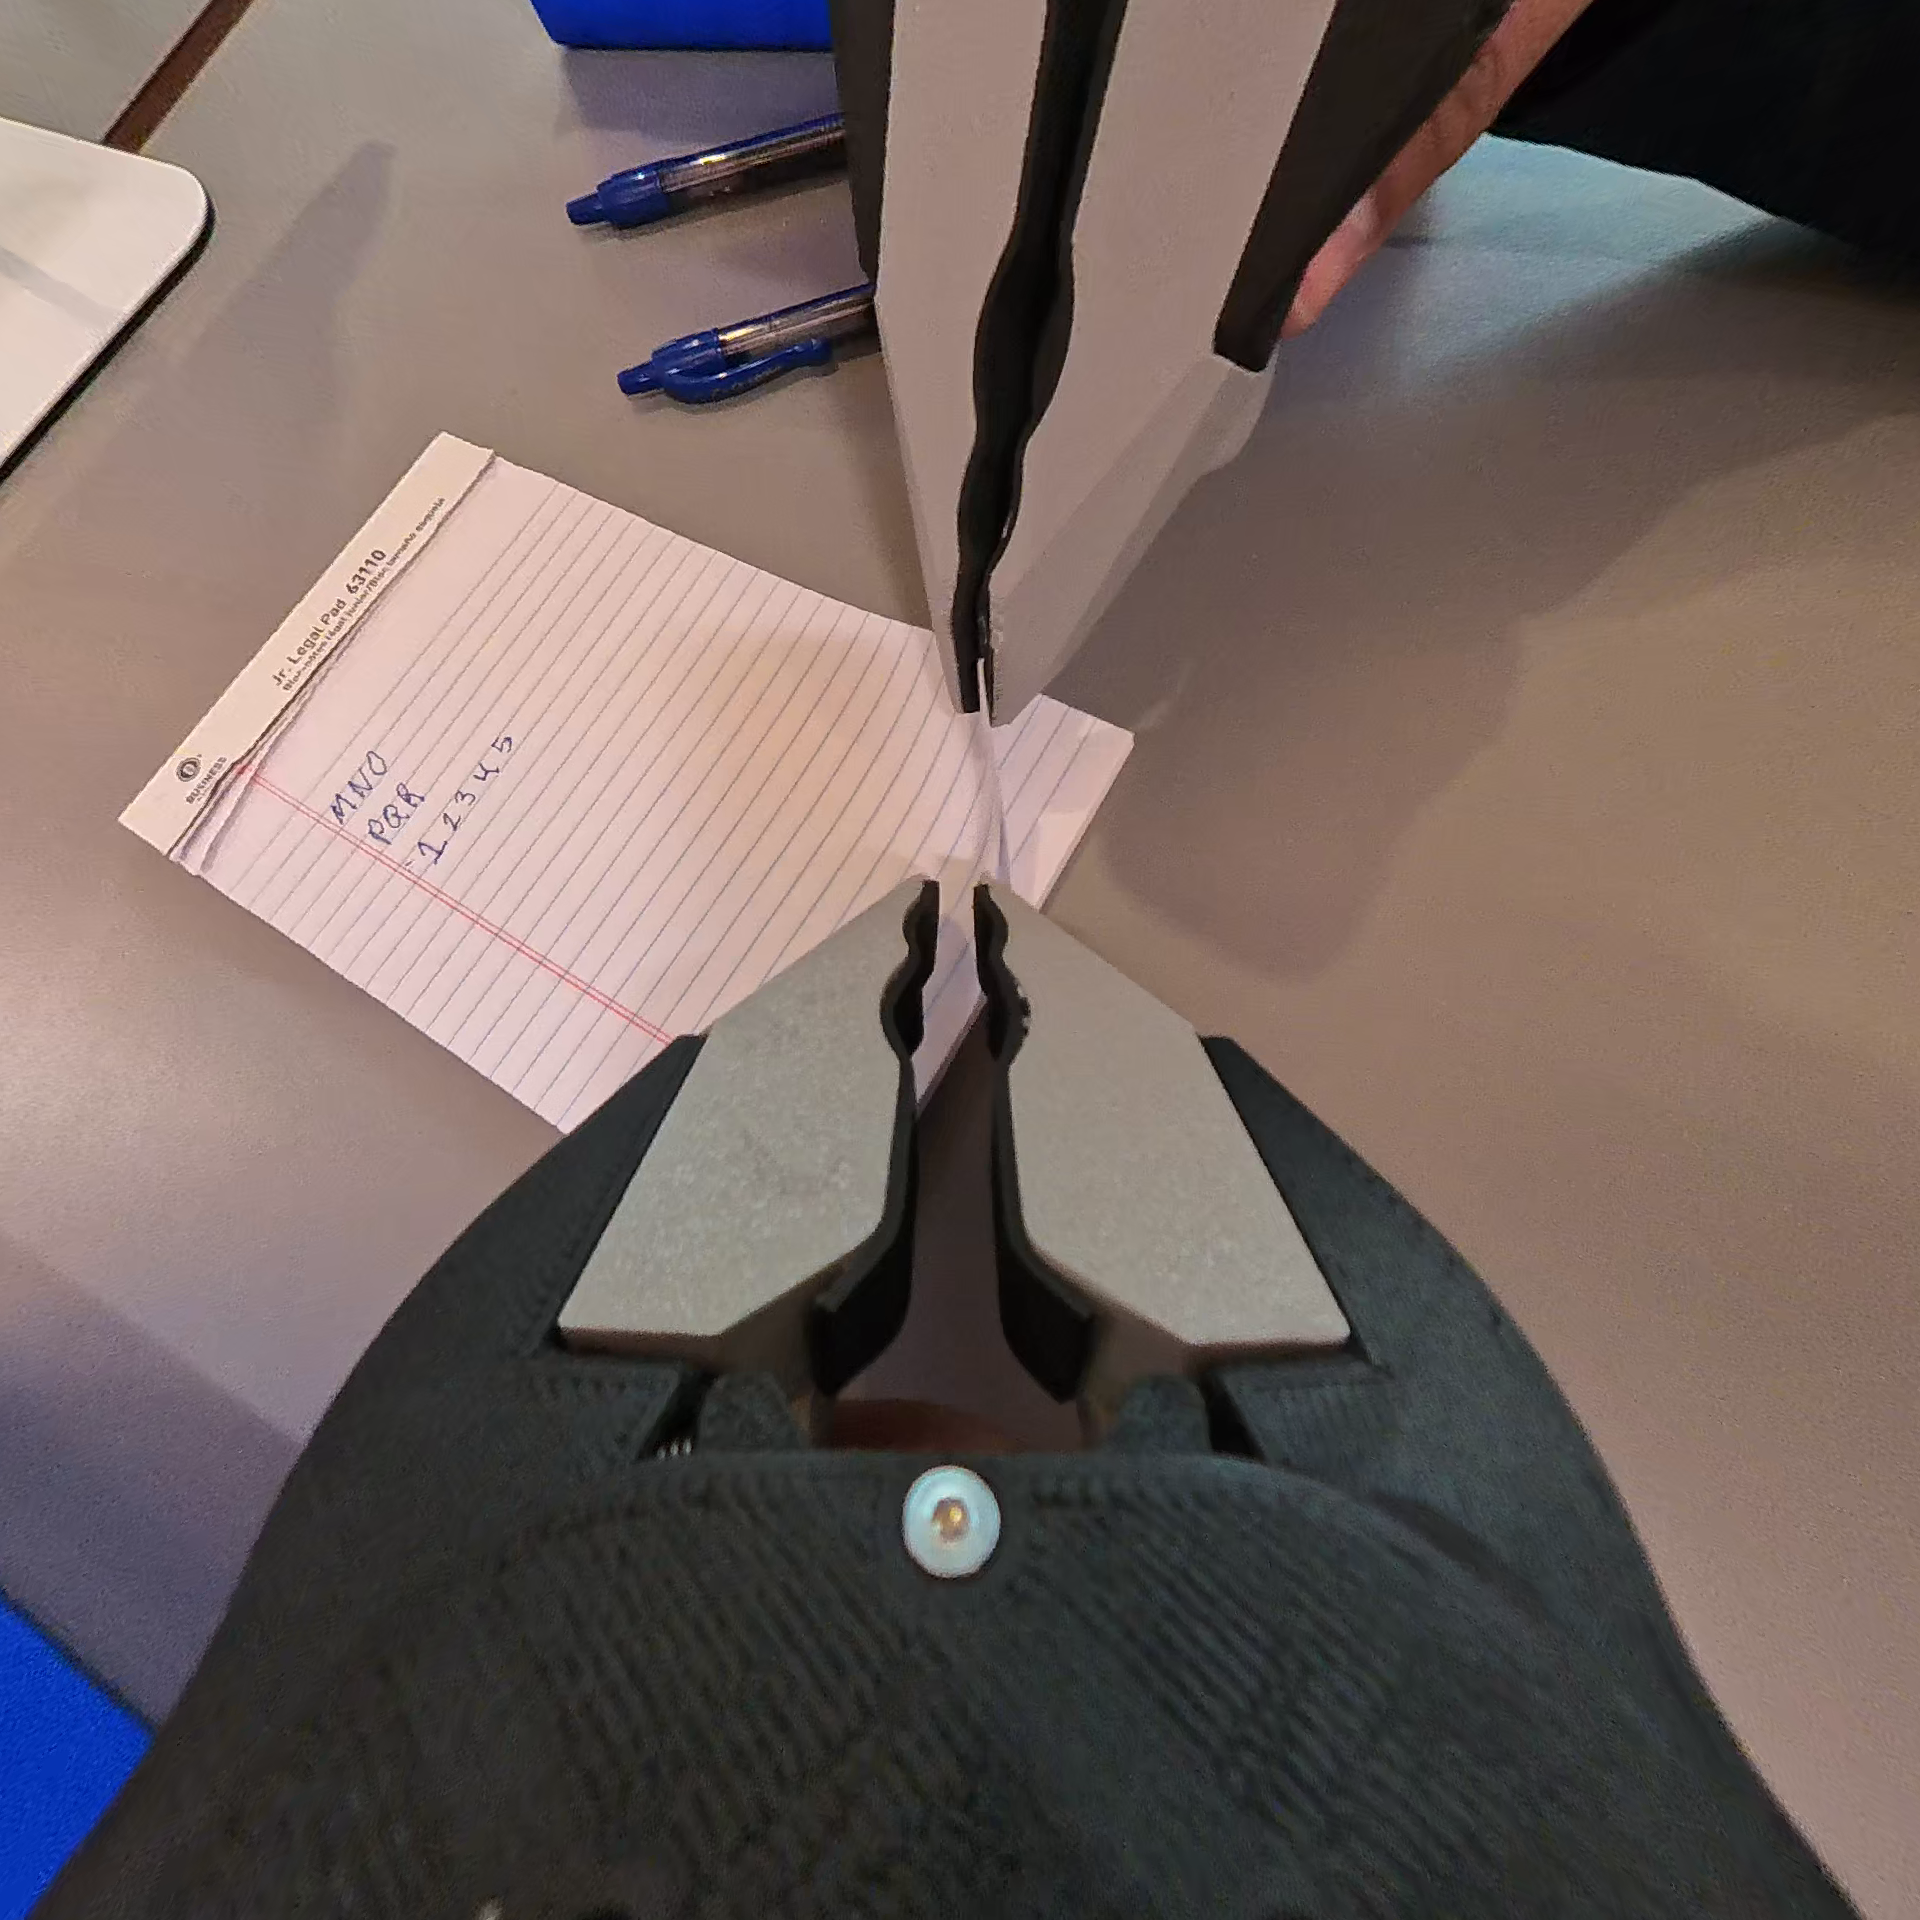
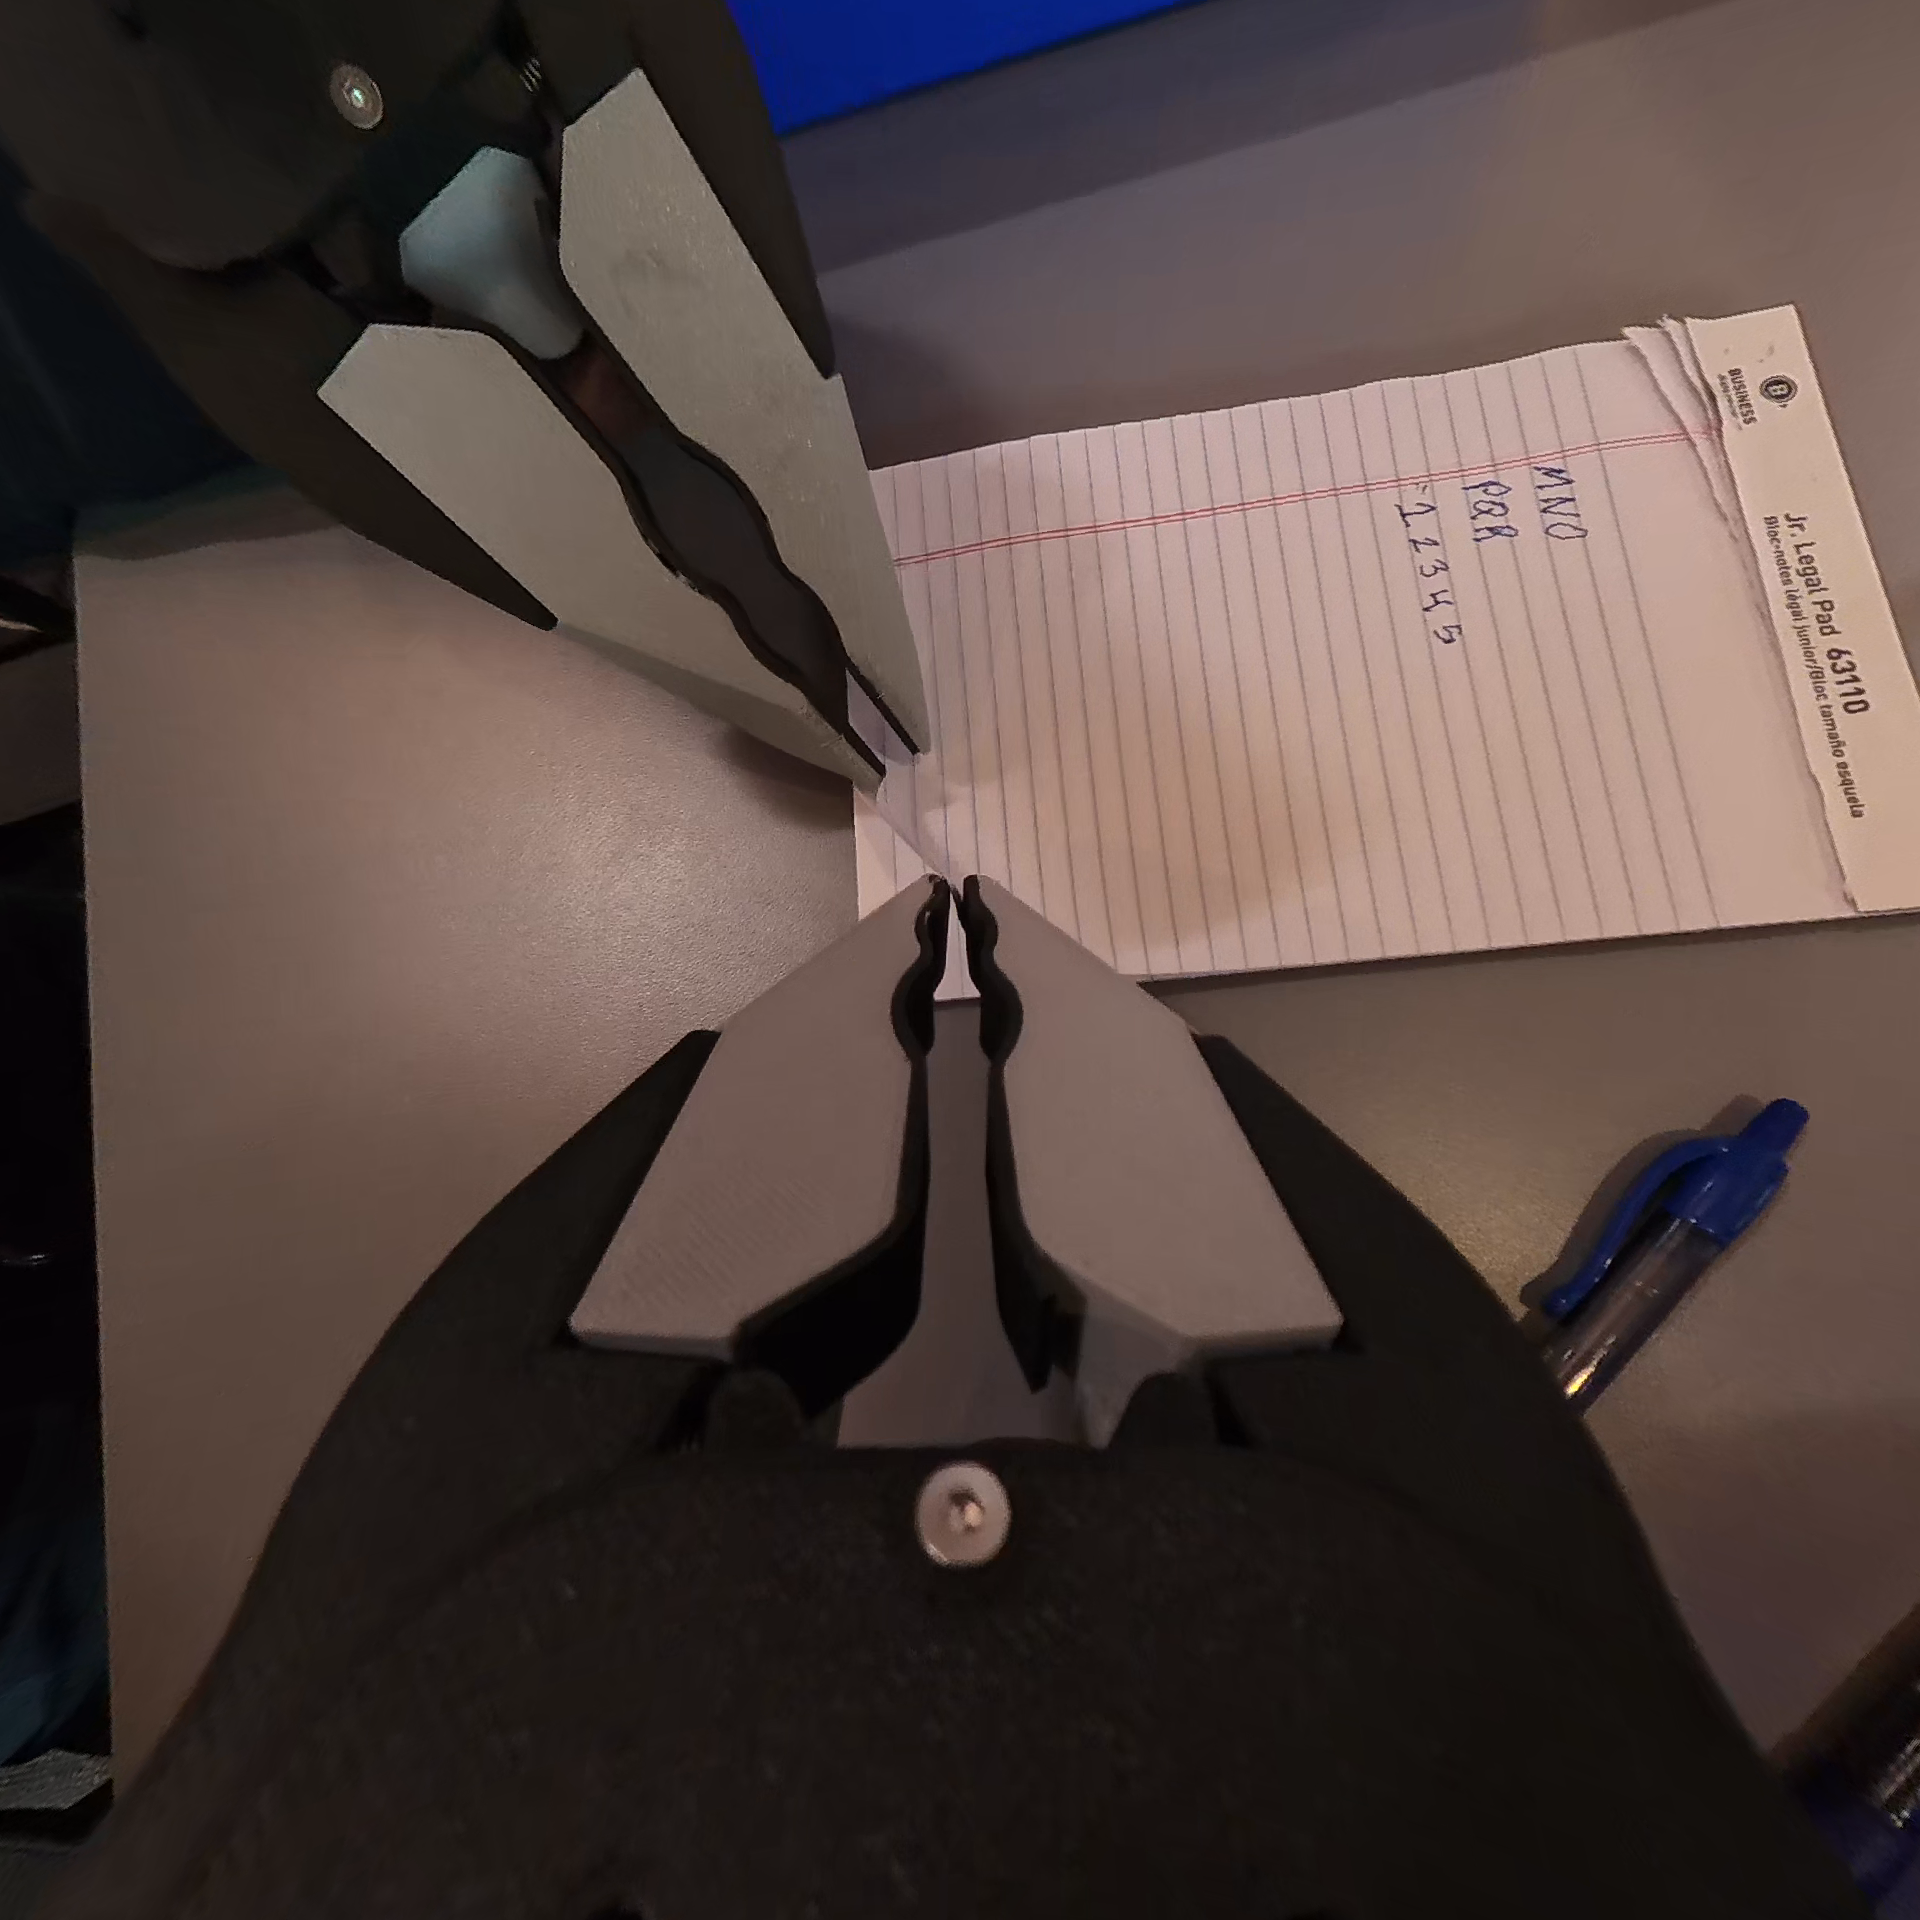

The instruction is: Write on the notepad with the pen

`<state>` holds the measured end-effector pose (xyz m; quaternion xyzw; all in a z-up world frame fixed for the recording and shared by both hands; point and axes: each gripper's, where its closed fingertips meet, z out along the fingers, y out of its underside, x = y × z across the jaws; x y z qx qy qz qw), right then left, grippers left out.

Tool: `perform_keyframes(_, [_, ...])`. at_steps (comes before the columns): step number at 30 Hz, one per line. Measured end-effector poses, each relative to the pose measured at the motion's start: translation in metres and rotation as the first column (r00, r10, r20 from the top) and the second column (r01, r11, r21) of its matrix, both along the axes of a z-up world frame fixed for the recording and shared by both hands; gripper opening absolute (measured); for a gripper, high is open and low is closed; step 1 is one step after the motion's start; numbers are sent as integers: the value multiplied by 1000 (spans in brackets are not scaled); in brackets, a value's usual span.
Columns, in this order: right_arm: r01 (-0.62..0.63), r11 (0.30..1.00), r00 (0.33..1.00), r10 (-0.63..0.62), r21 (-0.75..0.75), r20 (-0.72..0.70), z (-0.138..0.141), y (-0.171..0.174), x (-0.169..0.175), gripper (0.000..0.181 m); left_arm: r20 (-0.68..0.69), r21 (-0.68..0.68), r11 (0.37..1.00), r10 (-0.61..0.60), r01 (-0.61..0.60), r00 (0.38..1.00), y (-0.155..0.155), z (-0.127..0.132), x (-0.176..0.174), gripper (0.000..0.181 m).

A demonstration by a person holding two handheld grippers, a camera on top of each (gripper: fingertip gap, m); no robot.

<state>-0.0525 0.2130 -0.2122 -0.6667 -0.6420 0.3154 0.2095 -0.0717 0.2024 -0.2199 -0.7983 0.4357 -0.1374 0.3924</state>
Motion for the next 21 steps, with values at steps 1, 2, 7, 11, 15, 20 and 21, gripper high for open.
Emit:
perform_keyframes(1, [1,1000,1000,-1,1,1,0,0,0,0,2,-2,1000,-2,2,1000,0,0,0,5])
perform_keyframes(2, [2,1000,1000,-2,1,2,0,0,0,0,6,-3,1000,-4,4,1000,-1,0,1,5])
perform_keyframes(7, [5,1000,1000,-6,-6,-3,1,1,0,0,24,-12,1000,-13,14,1000,-2,2,2,5])
perform_keyframes(11, [4,1000,1000,-4,-3,-3,1,1,0,0,22,-18,1000,-16,16,1000,-3,2,1,5])
perform_keyframes(15, [3,1000,1000,-3,-2,-4,1,0,0,0,-3,-10,1000,-11,11,1000,-1,-1,-1,5])
perform_keyframes(20, [0,1000,1000,0,2,2,0,0,0,0,-41,8,1000,-14,14,999,-1,-5,-1,5])
perform_keyframes(21, [0,1000,1000,0,1,4,0,0,0,0,-42,8,1000,-13,14,999,0,-5,-1,5])
